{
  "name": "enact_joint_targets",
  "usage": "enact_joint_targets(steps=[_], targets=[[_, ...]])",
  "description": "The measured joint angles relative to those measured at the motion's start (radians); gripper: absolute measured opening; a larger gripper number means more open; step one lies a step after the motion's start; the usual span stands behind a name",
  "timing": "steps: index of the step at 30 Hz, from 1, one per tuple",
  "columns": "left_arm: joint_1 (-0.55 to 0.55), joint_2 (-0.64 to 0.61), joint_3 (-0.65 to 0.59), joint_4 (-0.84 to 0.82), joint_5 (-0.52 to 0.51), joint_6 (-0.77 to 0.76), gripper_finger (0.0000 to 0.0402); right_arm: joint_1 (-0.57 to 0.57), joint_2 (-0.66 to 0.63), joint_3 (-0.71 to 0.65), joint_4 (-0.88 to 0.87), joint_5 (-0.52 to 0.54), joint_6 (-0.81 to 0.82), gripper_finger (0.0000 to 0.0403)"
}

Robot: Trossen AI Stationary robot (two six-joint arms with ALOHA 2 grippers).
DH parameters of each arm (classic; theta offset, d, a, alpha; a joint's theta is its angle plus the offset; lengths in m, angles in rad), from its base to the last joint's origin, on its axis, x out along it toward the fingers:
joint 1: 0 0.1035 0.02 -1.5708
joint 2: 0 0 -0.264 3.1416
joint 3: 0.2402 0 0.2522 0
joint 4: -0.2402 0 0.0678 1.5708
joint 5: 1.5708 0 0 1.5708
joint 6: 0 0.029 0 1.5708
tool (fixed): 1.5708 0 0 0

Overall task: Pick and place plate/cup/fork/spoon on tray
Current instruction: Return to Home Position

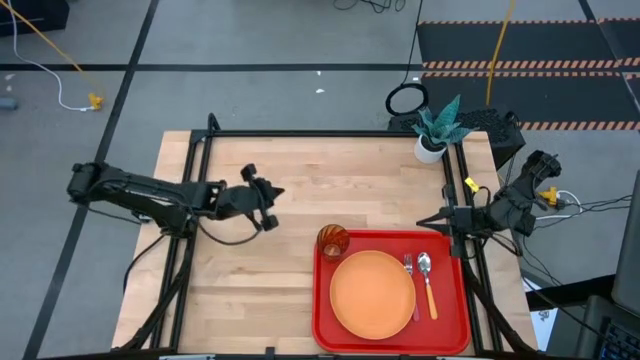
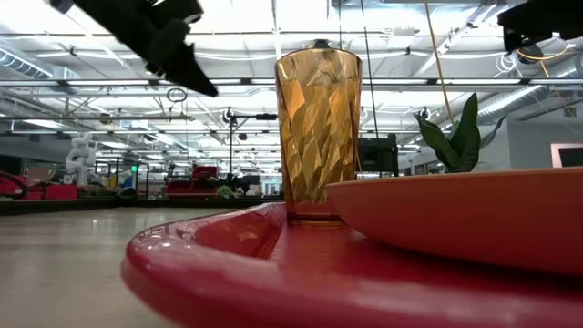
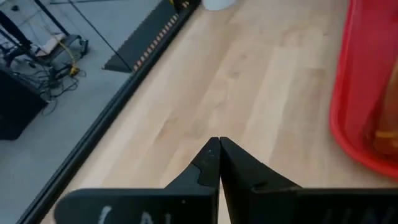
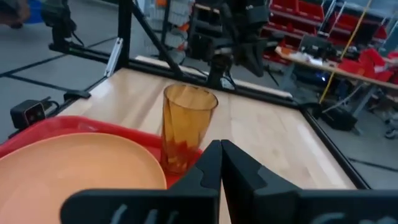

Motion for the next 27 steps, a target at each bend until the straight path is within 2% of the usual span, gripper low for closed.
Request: enact_joint_targets(steps=[6,13,17,23,27], targets=[[0.013,-0.135,-0.134,0.136,0.011,0.064,0.0004,-0.059,-0.002,-0.101,0.209,-0.097,-0.088,0.0000],[0.035,-0.231,-0.268,0.287,0.115,0.076,0.0012,-0.186,-0.001,-0.190,0.366,-0.243,-0.127,0.0000],[0.036,-0.242,-0.301,0.345,0.132,0.077,0.0004,-0.267,0.000,-0.249,0.458,-0.368,-0.122,0.0000],[0.036,-0.242,-0.308,0.366,0.133,0.096,0.0014,-0.378,0.014,-0.322,0.574,-0.508,-0.106,0.0000],[0.036,-0.242,-0.308,0.368,0.133,0.101,0.0004,-0.448,0.034,-0.349,0.605,-0.580,-0.069,0.0000]])
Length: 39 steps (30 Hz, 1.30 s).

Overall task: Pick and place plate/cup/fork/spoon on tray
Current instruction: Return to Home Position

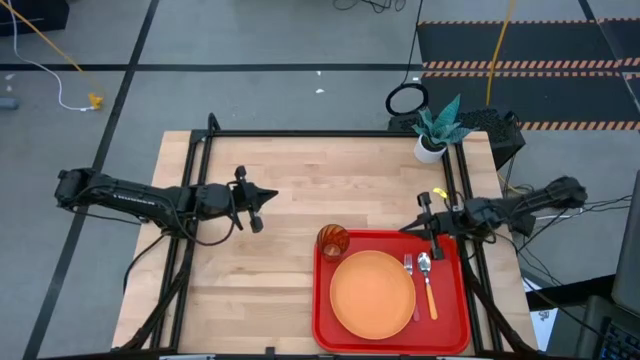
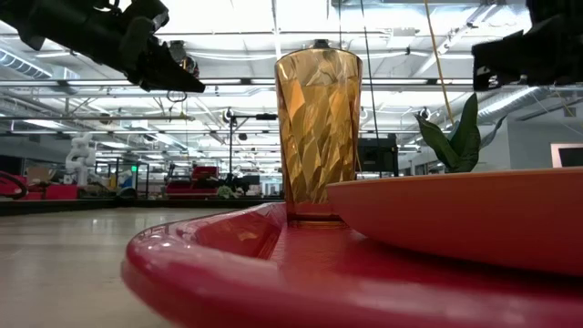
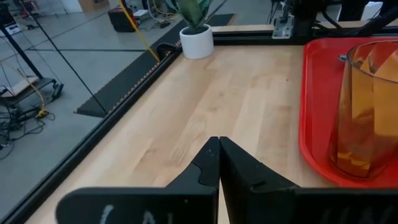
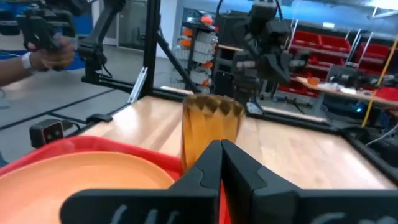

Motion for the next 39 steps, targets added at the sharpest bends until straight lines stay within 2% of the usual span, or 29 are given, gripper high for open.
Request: enact_joint_targets(steps=[5,12,16,25,31,36,39], targets=[[0.000,0.000,0.000,0.000,0.000,0.004,0.0015,-0.104,0.024,-0.037,0.080,-0.105,0.008,0.0000],[0.000,0.001,0.000,0.000,0.000,0.004,0.0004,-0.210,0.015,-0.040,0.039,-0.201,0.038,0.0000],[0.000,0.001,0.000,0.000,0.000,0.004,0.0012,-0.226,-0.018,-0.041,-0.021,-0.139,0.037,0.0000],[0.000,0.001,0.000,0.000,0.000,0.008,0.0004,-0.227,-0.146,-0.042,-0.141,-0.136,0.045,0.0000],[0.004,0.001,0.000,0.020,-0.001,0.009,0.0017,-0.227,-0.270,-0.043,-0.220,-0.140,0.024,0.0000],[0.003,0.001,0.000,0.033,-0.002,0.004,0.0004,-0.228,-0.268,-0.040,-0.222,-0.138,0.004,0.0000],[0.003,0.001,0.000,0.031,-0.001,0.004,0.0009,-0.228,-0.266,-0.040,-0.225,-0.139,0.002,0.0000]])
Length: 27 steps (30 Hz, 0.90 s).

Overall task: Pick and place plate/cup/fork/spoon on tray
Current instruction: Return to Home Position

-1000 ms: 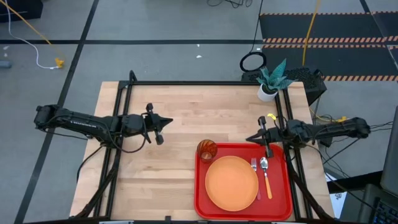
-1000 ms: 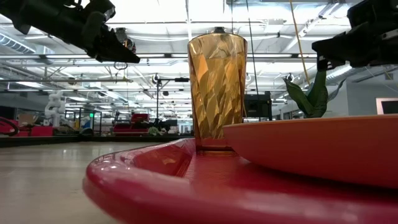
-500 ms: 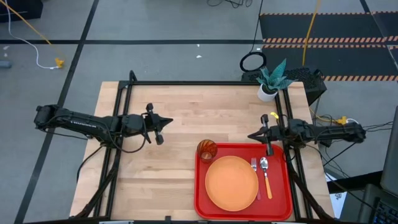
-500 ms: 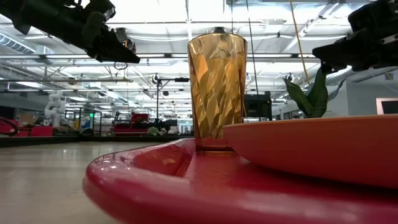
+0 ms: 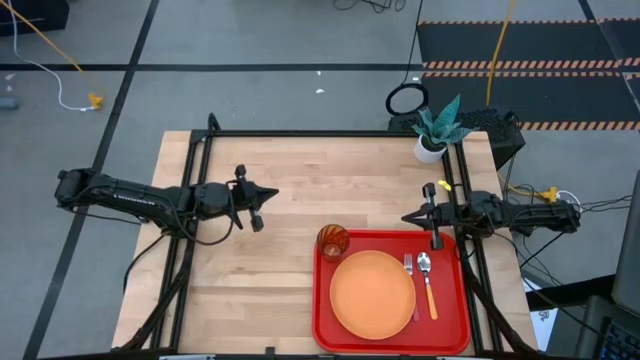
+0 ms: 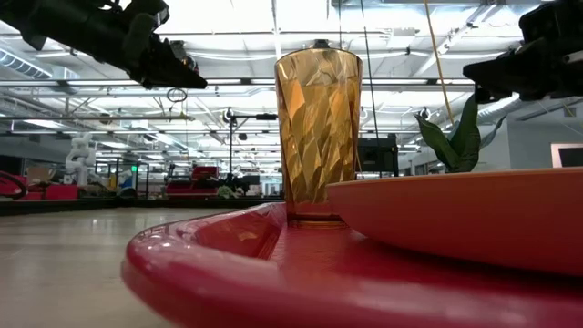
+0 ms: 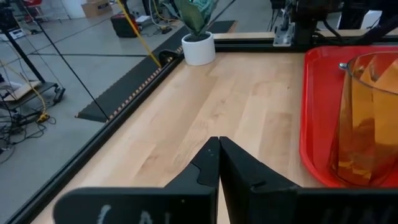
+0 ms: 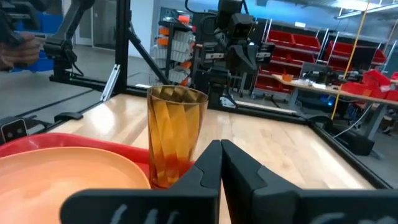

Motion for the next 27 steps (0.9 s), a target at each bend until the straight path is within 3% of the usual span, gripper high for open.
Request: enact_joint_targets(steps=[7,15,27], targets=[[0.000,-0.029,-0.024,0.023,0.000,0.022,0.0009,0.000,-0.001,0.001,-0.051,0.007,-0.025,0.0000],[0.001,-0.148,-0.210,0.190,0.002,0.016,0.0008,0.000,0.006,0.001,-0.055,0.003,-0.006,0.0000],[0.001,-0.319,-0.373,0.321,0.072,0.060,0.0004,0.000,0.009,0.000,0.006,0.002,-0.022,0.0000]])
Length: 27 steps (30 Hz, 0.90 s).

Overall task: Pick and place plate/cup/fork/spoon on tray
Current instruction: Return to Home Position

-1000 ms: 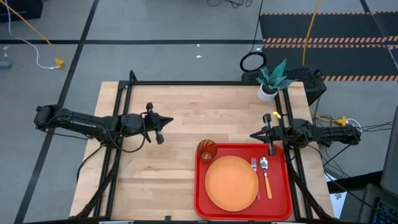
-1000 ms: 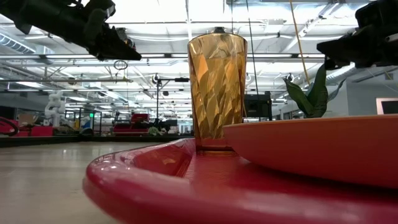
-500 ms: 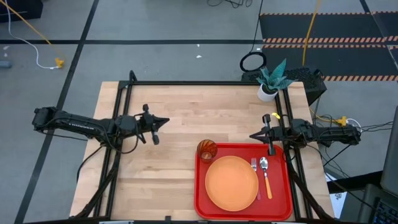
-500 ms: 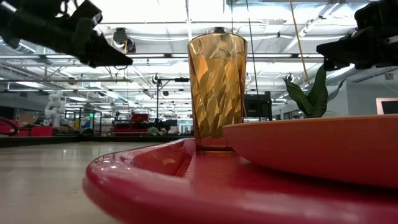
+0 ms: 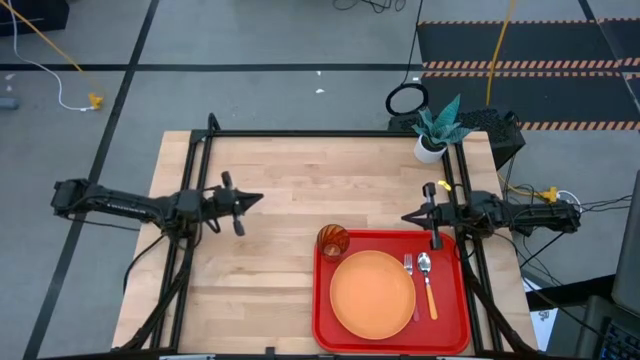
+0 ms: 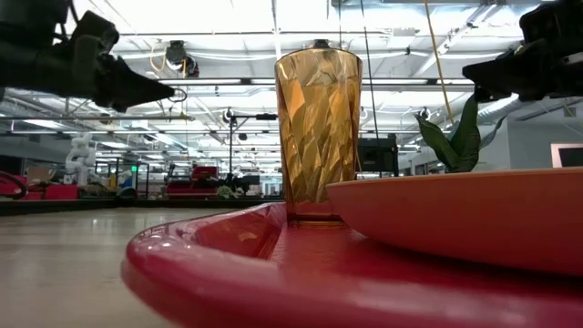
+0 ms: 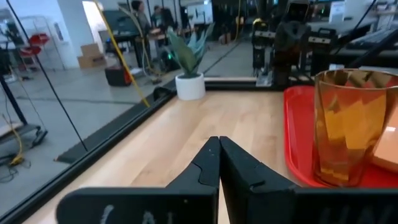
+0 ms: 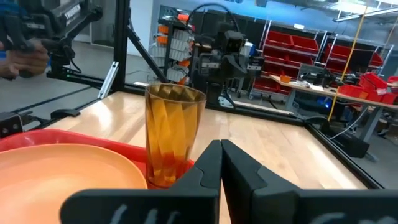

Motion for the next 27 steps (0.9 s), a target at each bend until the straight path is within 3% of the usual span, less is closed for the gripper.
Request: enact_joint_targets(steps=[13,27], targets=[[0.007,-0.104,-0.052,0.008,0.072,0.037,0.0008,0.000,0.000,0.000,0.054,-0.001,0.000,0.0000],[0.007,-0.357,-0.052,-0.138,0.068,0.014,0.0004,0.000,0.000,0.000,0.059,0.001,0.000,0.0000]])
